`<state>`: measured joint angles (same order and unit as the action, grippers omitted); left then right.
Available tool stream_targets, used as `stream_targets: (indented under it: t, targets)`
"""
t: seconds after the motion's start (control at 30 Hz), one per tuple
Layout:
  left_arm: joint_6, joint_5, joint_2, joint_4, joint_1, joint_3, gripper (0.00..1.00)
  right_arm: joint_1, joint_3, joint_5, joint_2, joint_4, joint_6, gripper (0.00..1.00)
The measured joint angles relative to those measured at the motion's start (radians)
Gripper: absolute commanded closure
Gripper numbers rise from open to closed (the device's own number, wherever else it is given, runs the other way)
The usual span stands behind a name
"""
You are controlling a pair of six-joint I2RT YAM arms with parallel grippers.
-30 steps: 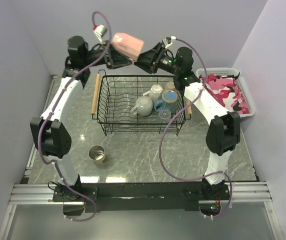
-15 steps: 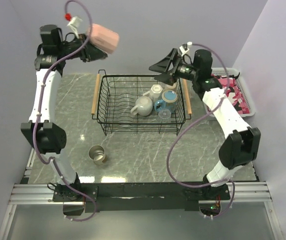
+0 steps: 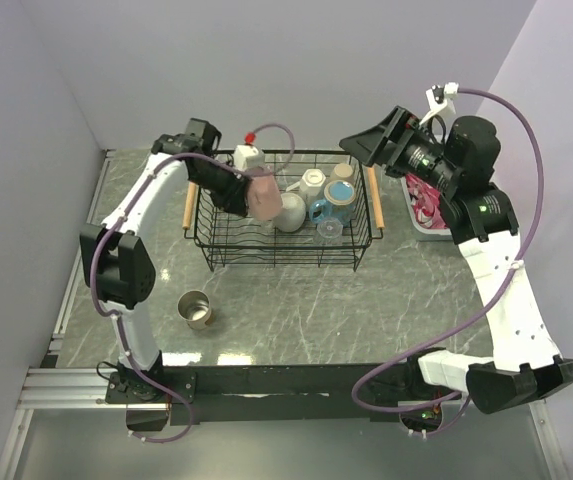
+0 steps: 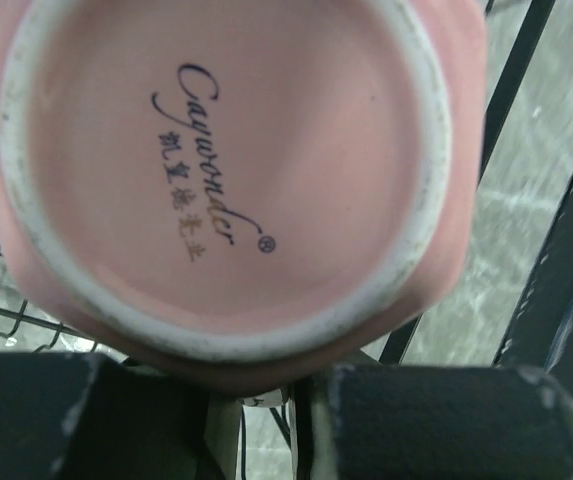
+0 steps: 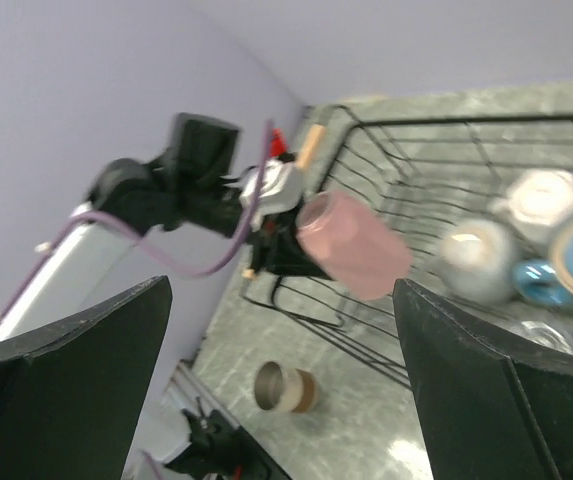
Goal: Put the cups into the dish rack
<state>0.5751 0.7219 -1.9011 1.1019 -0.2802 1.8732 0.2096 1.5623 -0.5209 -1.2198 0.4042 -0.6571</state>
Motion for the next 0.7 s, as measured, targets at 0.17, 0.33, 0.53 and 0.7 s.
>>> stream_targets:
  t: [0.17,0.33,0.53,0.7]
  targets:
    - [0.060,-0.068,0.000,-0.005,-0.082,-0.013,0.97,-0.001,-0.038,0.084,0.004,0.095,0.046,0.00]
    - [0.061,-0.118,0.000,-0.040,-0.164,-0.013,0.98,-0.011,-0.064,0.119,0.004,0.162,0.083,0.00]
    - [0.061,-0.157,-0.034,-0.066,-0.224,-0.010,0.98,-0.042,-0.082,0.136,0.025,0.187,0.109,0.00]
    - [0.070,-0.209,-0.099,-0.086,-0.240,-0.003,0.98,-0.060,-0.097,0.137,0.052,0.195,0.117,0.00]
